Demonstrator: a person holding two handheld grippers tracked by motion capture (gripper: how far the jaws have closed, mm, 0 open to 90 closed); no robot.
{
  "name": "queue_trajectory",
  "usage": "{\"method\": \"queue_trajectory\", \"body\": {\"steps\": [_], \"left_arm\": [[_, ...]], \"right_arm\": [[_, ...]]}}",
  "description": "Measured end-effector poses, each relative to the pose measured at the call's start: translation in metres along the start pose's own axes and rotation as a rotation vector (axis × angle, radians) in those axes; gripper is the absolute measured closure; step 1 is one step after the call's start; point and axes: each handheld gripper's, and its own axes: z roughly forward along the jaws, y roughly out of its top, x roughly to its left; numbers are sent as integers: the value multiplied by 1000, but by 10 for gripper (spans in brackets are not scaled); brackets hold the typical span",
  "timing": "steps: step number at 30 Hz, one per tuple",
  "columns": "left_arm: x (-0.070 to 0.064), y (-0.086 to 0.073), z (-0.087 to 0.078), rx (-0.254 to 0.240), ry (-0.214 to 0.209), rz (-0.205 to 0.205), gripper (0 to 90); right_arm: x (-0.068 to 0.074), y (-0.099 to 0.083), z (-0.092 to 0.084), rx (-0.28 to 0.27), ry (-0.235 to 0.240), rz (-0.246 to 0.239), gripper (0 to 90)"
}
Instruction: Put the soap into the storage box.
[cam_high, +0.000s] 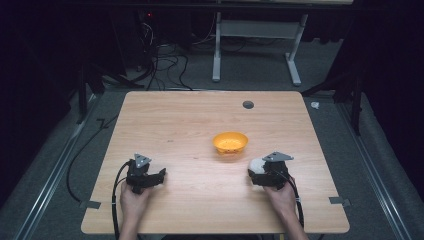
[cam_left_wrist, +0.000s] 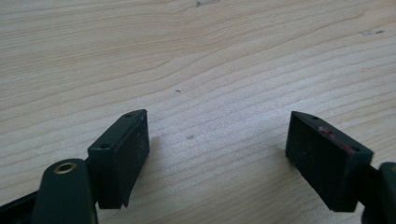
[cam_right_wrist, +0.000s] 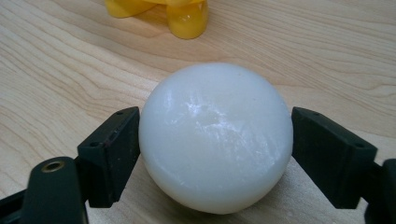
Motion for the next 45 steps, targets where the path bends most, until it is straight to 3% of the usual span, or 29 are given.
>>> {"method": "queue_trajectory", "body": {"steps": [5, 24, 45], "left_arm": [[0, 0, 0, 0, 0, 0, 221], [0, 0, 0, 0, 0, 0, 221], [0, 0, 0, 0, 0, -1, 221]], "right_arm": [[2, 0, 2, 22, -3, -14, 243], [3, 0, 1, 25, -8, -8, 251], [4, 19, -13, -27, 17, -21, 251]]}}
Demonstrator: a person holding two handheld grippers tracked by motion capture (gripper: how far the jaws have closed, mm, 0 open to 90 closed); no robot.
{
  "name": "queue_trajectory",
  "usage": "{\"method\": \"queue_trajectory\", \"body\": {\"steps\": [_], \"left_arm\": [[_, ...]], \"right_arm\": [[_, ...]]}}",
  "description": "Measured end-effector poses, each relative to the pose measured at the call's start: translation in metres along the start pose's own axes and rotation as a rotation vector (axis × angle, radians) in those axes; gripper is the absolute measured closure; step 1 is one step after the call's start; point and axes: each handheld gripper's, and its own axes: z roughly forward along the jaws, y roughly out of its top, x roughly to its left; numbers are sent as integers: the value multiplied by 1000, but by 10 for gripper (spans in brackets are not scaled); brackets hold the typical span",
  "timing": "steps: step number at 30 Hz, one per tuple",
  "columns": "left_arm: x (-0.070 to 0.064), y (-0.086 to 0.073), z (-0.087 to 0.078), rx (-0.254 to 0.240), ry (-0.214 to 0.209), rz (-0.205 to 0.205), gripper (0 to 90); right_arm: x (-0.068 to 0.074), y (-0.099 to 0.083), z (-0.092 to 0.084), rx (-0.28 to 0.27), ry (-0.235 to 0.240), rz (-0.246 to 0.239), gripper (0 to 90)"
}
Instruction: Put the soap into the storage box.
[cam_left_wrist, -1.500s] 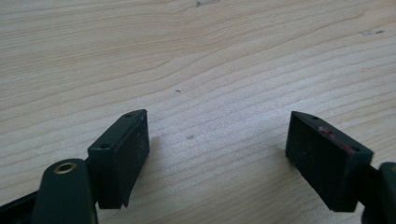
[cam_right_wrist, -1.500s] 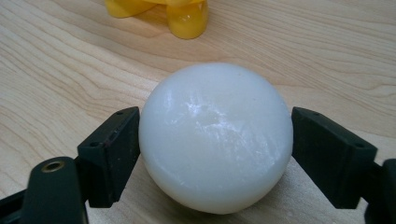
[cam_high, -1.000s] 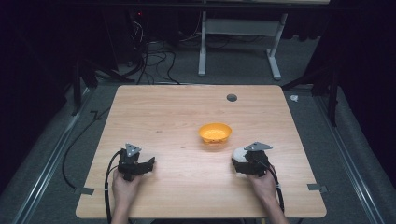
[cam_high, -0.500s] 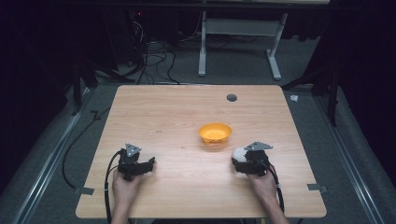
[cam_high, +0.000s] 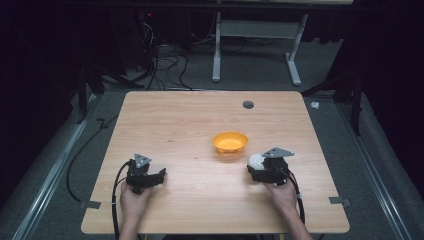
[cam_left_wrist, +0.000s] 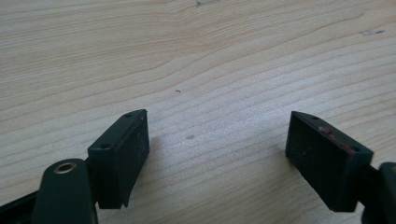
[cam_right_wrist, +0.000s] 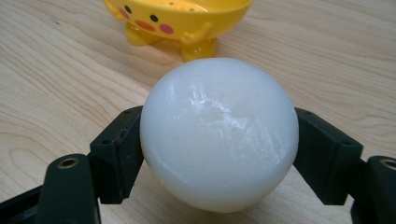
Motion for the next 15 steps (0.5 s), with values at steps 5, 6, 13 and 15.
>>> {"method": "queue_trajectory", "body": {"steps": [5, 6, 13, 15], "left_arm": [[0, 0, 0, 0, -1, 0, 221], [0, 0, 0, 0, -1, 0, 221], [0, 0, 0, 0, -1, 0, 221], [0, 0, 0, 0, -1, 0, 221]], "right_arm": [[0, 5, -3, -13, 24, 4, 251], [0, 6, -4, -12, 25, 2, 251], [1, 13, -7, -22, 40, -2, 251], [1, 15, -8, -29, 45, -1, 251]]}}
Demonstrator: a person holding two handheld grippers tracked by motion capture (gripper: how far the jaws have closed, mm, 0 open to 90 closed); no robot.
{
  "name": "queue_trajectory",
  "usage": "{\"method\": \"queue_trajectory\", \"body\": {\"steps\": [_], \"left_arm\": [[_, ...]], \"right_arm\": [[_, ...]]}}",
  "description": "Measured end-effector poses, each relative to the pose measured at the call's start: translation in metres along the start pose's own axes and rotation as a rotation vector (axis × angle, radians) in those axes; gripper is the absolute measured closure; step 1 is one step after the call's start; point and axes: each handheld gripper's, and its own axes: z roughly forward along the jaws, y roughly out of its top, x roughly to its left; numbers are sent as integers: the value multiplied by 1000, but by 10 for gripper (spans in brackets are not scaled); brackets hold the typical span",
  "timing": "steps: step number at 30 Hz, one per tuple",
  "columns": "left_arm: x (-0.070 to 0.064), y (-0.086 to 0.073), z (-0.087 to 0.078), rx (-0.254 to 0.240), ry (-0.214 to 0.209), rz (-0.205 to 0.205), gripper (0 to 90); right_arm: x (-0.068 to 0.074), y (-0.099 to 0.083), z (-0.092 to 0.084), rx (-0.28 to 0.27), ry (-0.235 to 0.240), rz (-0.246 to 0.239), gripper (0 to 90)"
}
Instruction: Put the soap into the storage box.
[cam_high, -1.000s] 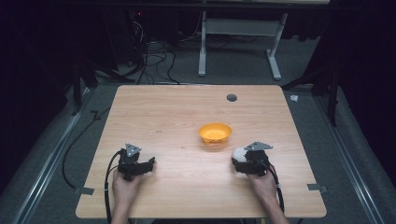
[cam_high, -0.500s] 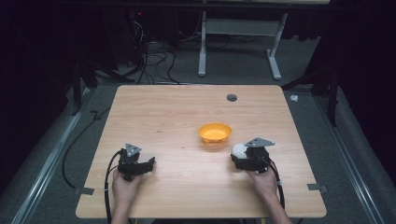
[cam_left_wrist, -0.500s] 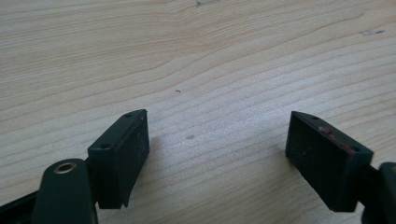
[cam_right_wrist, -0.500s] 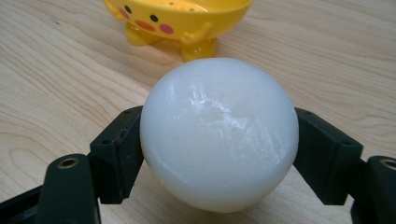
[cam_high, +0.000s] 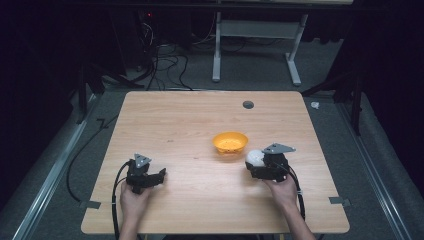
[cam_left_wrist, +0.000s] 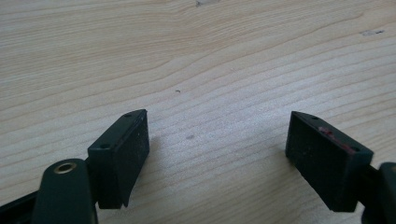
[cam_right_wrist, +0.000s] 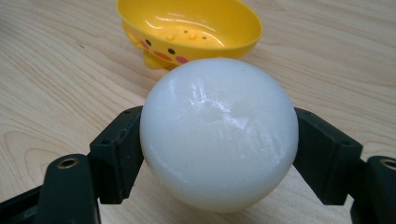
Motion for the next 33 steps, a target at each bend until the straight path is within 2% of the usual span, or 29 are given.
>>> {"method": "queue_trajectory", "body": {"steps": [10, 33], "left_arm": [[0, 0, 0, 0, 0, 0, 221], [0, 0, 0, 0, -1, -1, 221]], "right_arm": [[0, 14, -2, -13, 23, -13, 252], [4, 48, 2, -25, 43, -65, 252]]}}
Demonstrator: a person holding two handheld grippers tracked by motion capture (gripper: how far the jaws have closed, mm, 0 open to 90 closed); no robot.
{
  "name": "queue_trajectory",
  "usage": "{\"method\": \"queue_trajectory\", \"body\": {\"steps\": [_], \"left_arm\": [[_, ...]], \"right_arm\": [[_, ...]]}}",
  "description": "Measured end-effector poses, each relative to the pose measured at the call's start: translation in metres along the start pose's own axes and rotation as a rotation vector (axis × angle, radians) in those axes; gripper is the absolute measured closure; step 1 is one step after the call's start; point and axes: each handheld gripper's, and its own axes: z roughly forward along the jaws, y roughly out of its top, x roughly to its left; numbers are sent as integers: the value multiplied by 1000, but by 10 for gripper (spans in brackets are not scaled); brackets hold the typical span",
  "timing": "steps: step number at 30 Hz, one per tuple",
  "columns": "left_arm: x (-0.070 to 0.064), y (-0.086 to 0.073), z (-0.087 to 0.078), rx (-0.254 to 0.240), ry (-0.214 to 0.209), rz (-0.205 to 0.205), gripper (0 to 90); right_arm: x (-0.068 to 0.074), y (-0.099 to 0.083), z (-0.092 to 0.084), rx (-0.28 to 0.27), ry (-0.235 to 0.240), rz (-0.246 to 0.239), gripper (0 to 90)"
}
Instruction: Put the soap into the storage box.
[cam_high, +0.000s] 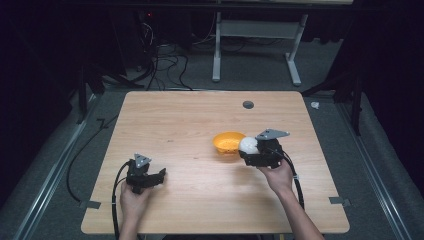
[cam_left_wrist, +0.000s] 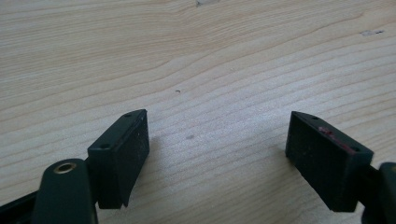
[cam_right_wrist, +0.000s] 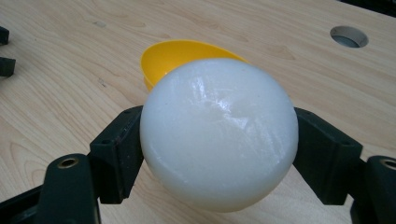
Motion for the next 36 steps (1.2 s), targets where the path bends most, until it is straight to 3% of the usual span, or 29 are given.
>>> {"method": "queue_trajectory", "body": {"steps": [22, 36], "left_arm": [[0, 0, 0, -1, 1, 1, 220], [0, 0, 0, 0, 2, 2, 221]], "right_arm": [[3, 38, 29, 12, 38, -13, 252], [1, 41, 56, 60, 48, -6, 252]]}}
